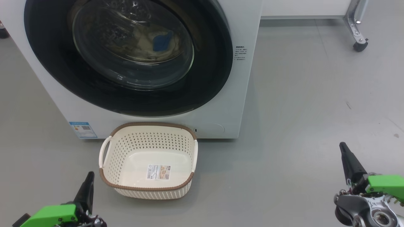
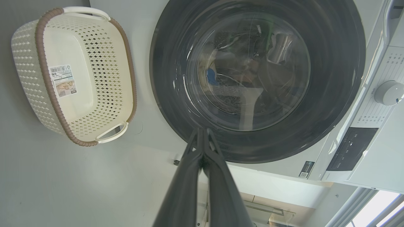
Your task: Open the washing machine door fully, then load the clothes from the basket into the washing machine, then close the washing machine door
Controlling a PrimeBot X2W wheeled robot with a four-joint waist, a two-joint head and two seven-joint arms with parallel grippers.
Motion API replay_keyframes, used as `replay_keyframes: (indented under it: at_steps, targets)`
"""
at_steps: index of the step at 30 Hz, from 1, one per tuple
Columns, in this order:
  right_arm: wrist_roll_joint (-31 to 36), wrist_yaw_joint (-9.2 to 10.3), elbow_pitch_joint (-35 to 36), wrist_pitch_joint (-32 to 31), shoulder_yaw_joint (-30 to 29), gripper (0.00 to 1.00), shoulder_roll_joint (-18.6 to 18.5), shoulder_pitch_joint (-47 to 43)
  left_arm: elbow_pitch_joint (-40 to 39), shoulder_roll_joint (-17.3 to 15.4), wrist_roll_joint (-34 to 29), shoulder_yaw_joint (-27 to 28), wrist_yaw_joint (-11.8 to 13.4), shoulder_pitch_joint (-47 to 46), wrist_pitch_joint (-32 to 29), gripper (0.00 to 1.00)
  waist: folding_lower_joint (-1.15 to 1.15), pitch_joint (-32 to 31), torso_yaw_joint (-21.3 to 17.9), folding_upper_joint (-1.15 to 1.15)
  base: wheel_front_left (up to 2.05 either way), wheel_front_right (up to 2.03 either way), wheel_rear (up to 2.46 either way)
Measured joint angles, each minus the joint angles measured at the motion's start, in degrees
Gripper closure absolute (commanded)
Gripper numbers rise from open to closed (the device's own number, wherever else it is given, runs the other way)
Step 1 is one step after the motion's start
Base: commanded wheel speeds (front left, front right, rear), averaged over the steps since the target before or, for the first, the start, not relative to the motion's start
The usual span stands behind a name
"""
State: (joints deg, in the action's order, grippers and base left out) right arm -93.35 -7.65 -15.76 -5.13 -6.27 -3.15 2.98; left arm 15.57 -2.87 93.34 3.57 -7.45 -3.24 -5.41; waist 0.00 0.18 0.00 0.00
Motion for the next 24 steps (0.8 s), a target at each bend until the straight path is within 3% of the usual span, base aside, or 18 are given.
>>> replay_keyframes:
  at_steps: [24]
  targets:
    - [0.09,0.00,-0.02,-0.45,-0.44,1.00,0.19,0.00,0.01,0.09,-0.07,0.18,0.00,0.00,-0.24,1.00,0.00,0.00,0.00,0.00,0.00,0.00,0.00]
